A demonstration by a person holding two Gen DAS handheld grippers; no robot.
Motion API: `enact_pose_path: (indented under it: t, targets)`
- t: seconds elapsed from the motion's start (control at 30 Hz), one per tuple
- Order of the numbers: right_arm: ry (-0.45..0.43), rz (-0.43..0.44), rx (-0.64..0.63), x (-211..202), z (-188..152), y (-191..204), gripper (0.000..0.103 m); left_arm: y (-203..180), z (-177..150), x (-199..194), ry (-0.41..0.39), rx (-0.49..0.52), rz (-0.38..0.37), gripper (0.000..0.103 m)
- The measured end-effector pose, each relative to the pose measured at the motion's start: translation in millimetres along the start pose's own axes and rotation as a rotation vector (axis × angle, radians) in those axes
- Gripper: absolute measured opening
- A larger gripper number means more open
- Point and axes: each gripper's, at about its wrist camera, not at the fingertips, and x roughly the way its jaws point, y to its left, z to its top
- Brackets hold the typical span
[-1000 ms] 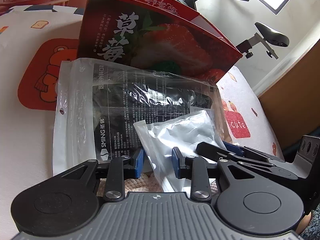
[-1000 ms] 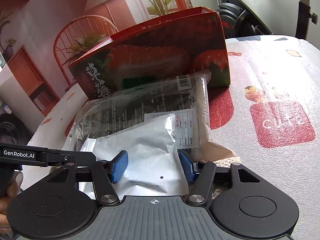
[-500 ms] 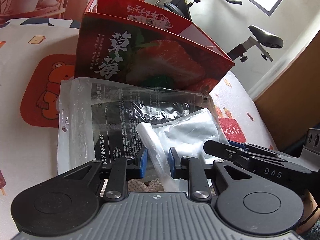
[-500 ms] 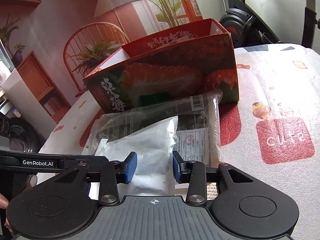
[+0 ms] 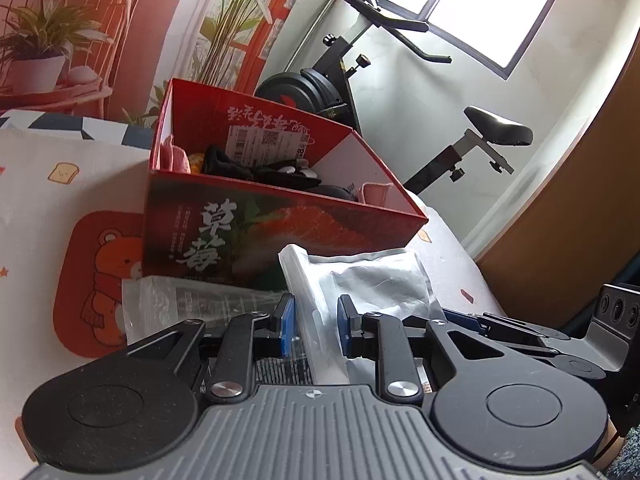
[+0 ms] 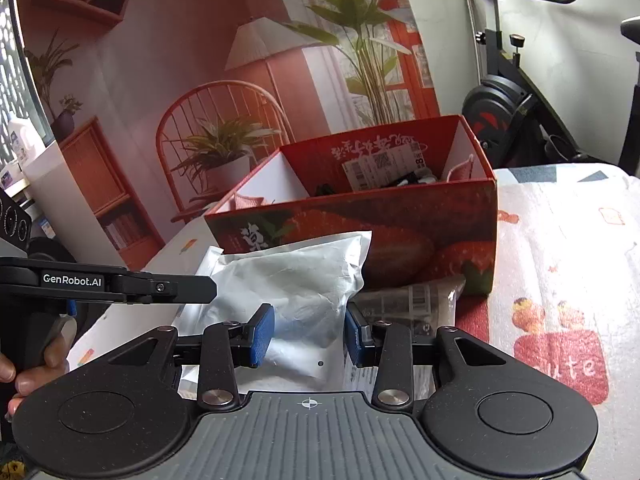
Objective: Organize soft objects
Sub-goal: 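Lift the white foil packet into the red box and open both grippers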
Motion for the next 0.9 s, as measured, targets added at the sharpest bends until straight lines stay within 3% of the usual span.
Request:
enact_pose_path:
  t: [0.2, 0.43, 0.67, 0.9]
  targets:
    - [-0.048, 0.003, 0.021, 7, 40, -7, 0.036, -3, 37, 7, -0.051, 0.009, -0.015, 0.024]
    - [-0.054, -0.029, -0.03, 43, 91, -18, 0.036, 5, 88, 40, -0.088, 0.004, 0.003, 0.024]
    - [-0.014, -0.028, -0.051, 97, 123, -37, 0.038, 22, 116, 80, -0.058, -0.005, 0.07, 0.024]
    - [0.062, -0.046, -0.018, 143, 126, -59, 0.038, 33, 124, 113, -0.003, -0.009, 0.122, 0.024]
